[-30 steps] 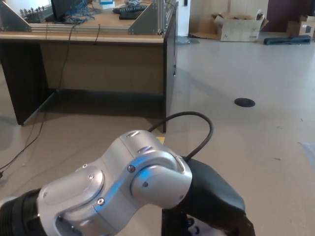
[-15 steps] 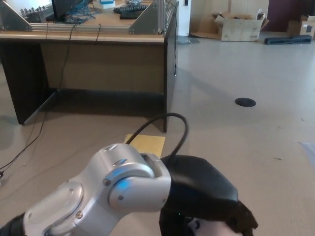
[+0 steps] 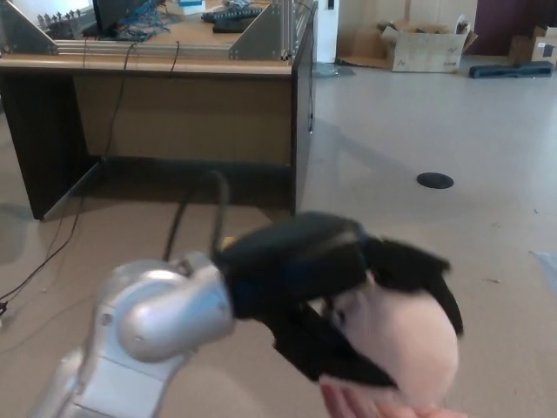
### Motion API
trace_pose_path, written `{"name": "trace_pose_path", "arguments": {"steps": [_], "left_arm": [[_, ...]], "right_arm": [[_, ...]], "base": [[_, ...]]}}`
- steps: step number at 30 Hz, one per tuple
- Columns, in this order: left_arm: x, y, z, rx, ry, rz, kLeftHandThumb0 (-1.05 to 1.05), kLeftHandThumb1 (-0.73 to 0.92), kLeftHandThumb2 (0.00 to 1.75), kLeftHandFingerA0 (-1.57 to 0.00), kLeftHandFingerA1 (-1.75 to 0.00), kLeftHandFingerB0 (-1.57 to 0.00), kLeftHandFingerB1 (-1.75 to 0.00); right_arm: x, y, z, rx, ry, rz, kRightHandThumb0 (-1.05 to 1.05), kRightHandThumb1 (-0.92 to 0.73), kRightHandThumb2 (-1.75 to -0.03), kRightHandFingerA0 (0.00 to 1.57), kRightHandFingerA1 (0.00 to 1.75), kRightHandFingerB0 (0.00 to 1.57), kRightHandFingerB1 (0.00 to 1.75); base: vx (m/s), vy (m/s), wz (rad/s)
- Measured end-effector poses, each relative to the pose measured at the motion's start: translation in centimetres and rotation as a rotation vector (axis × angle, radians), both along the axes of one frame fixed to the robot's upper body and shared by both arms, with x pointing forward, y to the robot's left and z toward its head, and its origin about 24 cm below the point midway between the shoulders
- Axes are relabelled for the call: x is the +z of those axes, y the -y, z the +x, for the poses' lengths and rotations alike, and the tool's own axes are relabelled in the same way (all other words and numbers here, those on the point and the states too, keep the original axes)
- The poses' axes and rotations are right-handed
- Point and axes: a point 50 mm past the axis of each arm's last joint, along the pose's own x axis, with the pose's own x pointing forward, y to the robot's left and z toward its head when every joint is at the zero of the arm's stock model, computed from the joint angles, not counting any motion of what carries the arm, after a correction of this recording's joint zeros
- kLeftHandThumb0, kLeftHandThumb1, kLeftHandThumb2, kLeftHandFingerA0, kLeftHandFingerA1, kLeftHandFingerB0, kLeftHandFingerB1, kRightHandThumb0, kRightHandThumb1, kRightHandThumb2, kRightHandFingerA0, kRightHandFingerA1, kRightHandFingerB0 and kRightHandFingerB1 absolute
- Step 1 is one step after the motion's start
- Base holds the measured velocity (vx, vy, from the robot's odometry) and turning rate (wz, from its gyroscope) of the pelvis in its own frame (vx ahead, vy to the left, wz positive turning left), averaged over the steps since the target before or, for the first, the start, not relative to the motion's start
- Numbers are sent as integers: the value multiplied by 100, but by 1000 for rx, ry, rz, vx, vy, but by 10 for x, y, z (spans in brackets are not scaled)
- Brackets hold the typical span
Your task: The robot extends its left hand to pick up an emotional support dumpling from the palm of a person and brings its hand down by its side. Then it extends its arm again to hand the dumpling back to the person.
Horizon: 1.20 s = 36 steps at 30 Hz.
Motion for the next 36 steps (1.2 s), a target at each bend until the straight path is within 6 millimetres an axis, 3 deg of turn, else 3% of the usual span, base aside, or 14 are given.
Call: {"name": "trace_pose_path", "arguments": {"steps": [1, 3, 8, 9, 12, 18, 21, 24, 26, 27, 28, 29, 35, 36], "left_arm": [[3, -5, 1, 9, -13, -40, -13, 79, 66, -79, -136, -89, -69], [7, -14, 4, 25, -37, -110, -13, 79, 66, -79, -136, -89, -69], [13, -49, 12, 83, -110, -276, -17, 83, 67, -75, -141, -87, -74], [14, -55, 13, 91, -122, -301, -37, 75, 67, -81, -143, -78, -81], [14, -78, 18, 130, -174, -400, -33, 78, 67, -81, -147, -72, -87], [-1, -132, 30, 235, -327, -618, -38, 77, 62, -89, -148, -60, -91], [-14, -159, 33, 288, -404, -724, -35, 77, 62, -96, -137, -73, -81], [-35, -189, 34, 356, -501, -840, -35, 77, 62, -96, -137, -73, -81], [-65, -222, 30, 436, -616, -980, -29, 75, 64, -102, -133, -84, -74], [-65, -222, 30, 436, -616, -980, -33, 64, 97, -106, -120, -82, -84], [-89, -242, 24, 490, -698, -1073, -33, 64, 97, -106, -120, -82, -84], [-97, -248, 22, 505, -726, -1103, -32, 78, 65, -96, -134, -82, -79], [-190, -291, -16, 650, -1035, -1439, -25, 74, 65, -94, -142, -82, -83], [-192, -291, -17, 652, -1044, -1448, -24, 75, 66, -92, -146, -83, -83]], "right_arm": [[0, 0, 0, 1, 0, 0, -30, -65, -59, 73, 47, 50, 39], [0, -1, 0, 1, -1, 1, -30, -65, -59, 73, 47, 50, 39], [-1, -3, 0, 6, -2, 2, -30, -66, -59, 73, 48, 50, 39], [-1, -3, 0, 7, -3, 2, -31, -65, -59, 73, 48, 51, 39], [-2, -5, 0, 11, -4, 3, -31, -65, -59, 73, 48, 51, 39], [-3, -7, 0, 13, -6, 9, -31, -64, -59, 73, 48, 52, 39], [-3, -8, 0, 13, -6, 10, -31, -65, -59, 74, 49, 51, 40], [-3, -8, 0, 12, -7, 9, -31, -65, -59, 74, 49, 51, 40], [-4, -8, -1, 10, -8, 9, -30, -66, -59, 72, 48, 51, 39], [-4, -8, -1, 10, -8, 9, -32, -66, -59, 72, 48, 51, 39], [-5, -7, -2, 8, -10, 8, -32, -66, -59, 72, 48, 51, 39], [-5, -7, -2, 7, -11, 8, -32, -65, -59, 72, 48, 51, 39], [-9, -6, -7, -4, -23, 4, -31, -64, -58, 75, 49, 52, 39], [-9, -6, -7, -5, -24, 3, -30, -64, -59, 76, 50, 52, 40]], "base": [[0, 0, 0], [0, 0, 0], [0, 0, 0], [0, 0, 0], [0, 0, 0], [0, 0, 0], [0, 0, 0], [0, 0, 0], [0, 0, 0], [0, 0, 0], [0, 0, 0], [0, 0, 0], [0, 0, 0], [0, 0, 0]]}}
